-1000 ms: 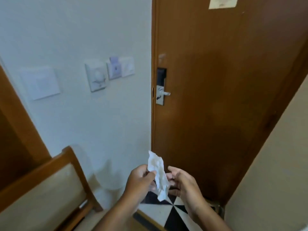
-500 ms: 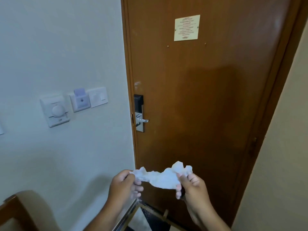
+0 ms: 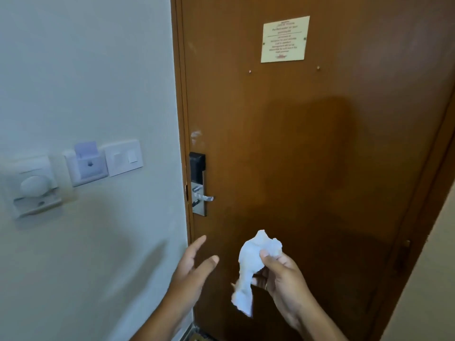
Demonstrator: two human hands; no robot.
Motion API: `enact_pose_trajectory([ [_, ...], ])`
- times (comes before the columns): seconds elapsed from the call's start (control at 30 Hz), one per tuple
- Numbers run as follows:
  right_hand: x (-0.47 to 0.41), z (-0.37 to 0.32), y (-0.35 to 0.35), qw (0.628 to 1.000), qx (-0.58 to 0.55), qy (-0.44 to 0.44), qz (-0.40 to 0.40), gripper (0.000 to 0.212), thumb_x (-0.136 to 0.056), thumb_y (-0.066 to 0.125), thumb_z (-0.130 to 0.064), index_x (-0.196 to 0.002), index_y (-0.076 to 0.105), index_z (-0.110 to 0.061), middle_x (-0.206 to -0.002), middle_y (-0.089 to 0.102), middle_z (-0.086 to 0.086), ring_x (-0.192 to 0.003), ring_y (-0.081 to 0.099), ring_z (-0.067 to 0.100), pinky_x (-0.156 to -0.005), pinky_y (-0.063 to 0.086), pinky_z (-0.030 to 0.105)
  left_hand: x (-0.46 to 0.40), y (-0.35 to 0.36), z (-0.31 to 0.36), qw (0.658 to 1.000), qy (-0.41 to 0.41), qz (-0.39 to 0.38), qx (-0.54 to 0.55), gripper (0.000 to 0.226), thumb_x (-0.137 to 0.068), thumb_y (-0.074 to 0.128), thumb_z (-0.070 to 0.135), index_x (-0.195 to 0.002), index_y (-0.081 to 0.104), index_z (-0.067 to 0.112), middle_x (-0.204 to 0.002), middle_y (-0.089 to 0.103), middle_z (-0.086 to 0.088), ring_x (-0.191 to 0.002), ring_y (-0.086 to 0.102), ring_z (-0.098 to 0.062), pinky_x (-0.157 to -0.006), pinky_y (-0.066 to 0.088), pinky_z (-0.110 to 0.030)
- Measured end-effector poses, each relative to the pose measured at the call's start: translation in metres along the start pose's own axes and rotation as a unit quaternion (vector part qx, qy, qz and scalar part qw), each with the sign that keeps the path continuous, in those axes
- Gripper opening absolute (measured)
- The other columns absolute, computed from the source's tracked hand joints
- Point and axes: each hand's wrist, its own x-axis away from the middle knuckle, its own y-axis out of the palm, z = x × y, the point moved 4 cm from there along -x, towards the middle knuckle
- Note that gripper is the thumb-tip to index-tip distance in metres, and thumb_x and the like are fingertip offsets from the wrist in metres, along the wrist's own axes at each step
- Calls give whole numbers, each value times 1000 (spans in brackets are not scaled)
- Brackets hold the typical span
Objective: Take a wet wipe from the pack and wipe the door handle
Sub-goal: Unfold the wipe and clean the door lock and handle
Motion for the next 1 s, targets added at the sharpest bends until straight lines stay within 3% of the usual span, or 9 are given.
enact_pose_trajectory([
  [0.07,-31,-8,11,999,2,18,-31,22,-98,49,-23,-114,60,-11,-100,72,16,-91,69,29,-67,55,35,-32,10,8,996,-16,-87,23,52,-74,62,71,-123,54,52,-137,41,26,-131,36,-4,-115,33,-43],
  [0.2,-90,-25,33,997,50,7,-58,25,-100,40,-21,-117,56,-11,-105,70,17,-97,68,30,-67,56,38,-87,19,8,965,-86,-235,78,44,-73,72,51,-109,71,27,-114,75,1,-109,70,-17,-100,55,-41],
  [0.33,-140,-35,46,988,140,-13,-70,27,-101,44,-28,-111,64,-13,-99,75,12,-92,72,25,-69,58,34,-131,6,5,958,-79,-255,109,44,-71,85,45,-102,74,17,-110,76,-12,-100,73,-25,-88,60,-43],
  [0.43,-171,-34,56,978,197,-11,-61,29,-97,48,-35,-101,71,-18,-91,76,10,-85,74,20,-64,57,27,-160,-3,5,952,-96,-252,145,40,-83,76,39,-111,68,12,-116,73,-15,-109,70,-30,-93,58,-48],
  [0.57,-206,-30,72,964,255,-63,-36,28,-98,50,-32,-91,75,-23,-87,77,3,-82,73,20,-74,57,35,-185,-5,8,950,-109,-249,152,24,-93,65,34,-103,74,15,-113,72,-17,-109,68,-30,-98,54,-40],
  [0.7,-232,-35,71,964,238,-106,50,28,-97,52,-26,-80,72,-15,-69,70,6,-61,64,20,-59,53,29,-213,-18,8,970,-96,-150,168,20,-95,61,26,-85,77,20,-98,76,-13,-96,73,-26,-85,58,-37],
  [0.8,-251,-41,62,985,126,-85,84,24,-99,48,-23,-93,71,-17,-83,77,4,-73,71,17,-64,57,31,-241,-39,2,976,-82,0,201,22,-98,57,28,-84,72,21,-85,77,-6,-82,75,-22,-63,59,-31],
  [0.87,-260,-42,59,994,18,-63,88,23,-101,44,-23,-101,66,-14,-90,78,4,-85,73,20,-65,58,33,-255,-52,-1,977,-49,93,187,20,-99,54,28,-88,68,22,-89,76,-7,-85,73,-26,-61,59,-32],
  [1.0,-289,-32,67,991,13,-59,122,26,-102,41,-29,-107,63,-17,-95,75,3,-83,72,16,-55,57,30,-280,-53,-2,984,32,156,84,19,-100,49,35,-87,63,30,-87,71,5,-83,71,-14,-55,54,-19],
])
